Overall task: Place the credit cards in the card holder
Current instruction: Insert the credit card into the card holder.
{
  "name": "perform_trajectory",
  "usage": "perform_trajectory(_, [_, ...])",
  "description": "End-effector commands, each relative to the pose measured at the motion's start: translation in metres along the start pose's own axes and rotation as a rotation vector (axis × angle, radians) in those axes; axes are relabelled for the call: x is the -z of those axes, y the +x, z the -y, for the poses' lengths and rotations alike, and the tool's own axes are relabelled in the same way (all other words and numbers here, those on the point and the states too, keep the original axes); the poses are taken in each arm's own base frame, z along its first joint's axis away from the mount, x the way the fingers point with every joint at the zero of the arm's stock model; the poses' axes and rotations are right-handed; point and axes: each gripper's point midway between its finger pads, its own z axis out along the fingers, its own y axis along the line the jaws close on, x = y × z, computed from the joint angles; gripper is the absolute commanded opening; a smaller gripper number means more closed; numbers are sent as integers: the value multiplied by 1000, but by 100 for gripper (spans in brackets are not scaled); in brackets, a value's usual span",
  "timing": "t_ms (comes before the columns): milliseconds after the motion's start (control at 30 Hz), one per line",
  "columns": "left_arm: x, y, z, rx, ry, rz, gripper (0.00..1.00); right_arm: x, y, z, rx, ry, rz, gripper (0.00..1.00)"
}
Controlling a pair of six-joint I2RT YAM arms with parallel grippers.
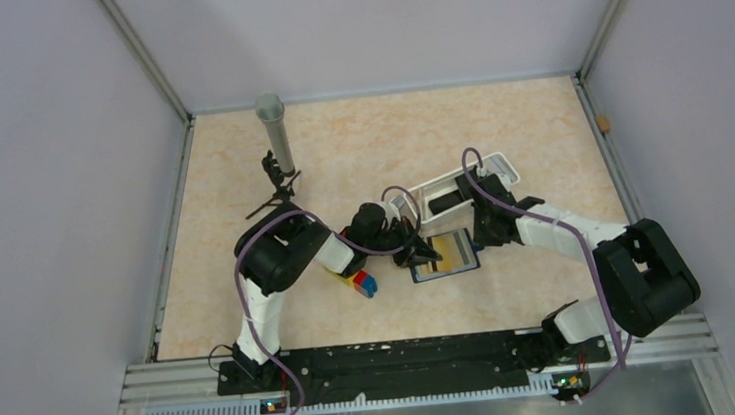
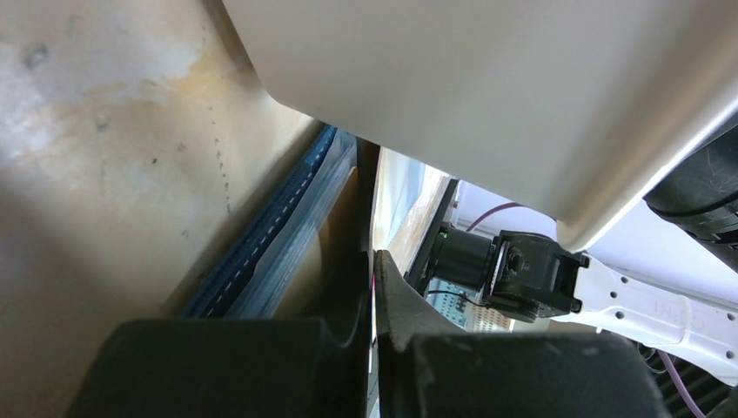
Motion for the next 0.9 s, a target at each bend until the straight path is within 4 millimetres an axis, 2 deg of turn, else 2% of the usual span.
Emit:
perform_trajectory(0, [-5,1,-1,-28,-2,-2,0,-3,25,21,32,85,-93,6])
perform_trajectory(333, [7,-7,-11,-55,-60,55,0,-2,24,22,34,88,-89,6])
perform_trajectory(867, [6,-11,-16,-122,-116,49,0,-2,25,22,34,88,-94,6])
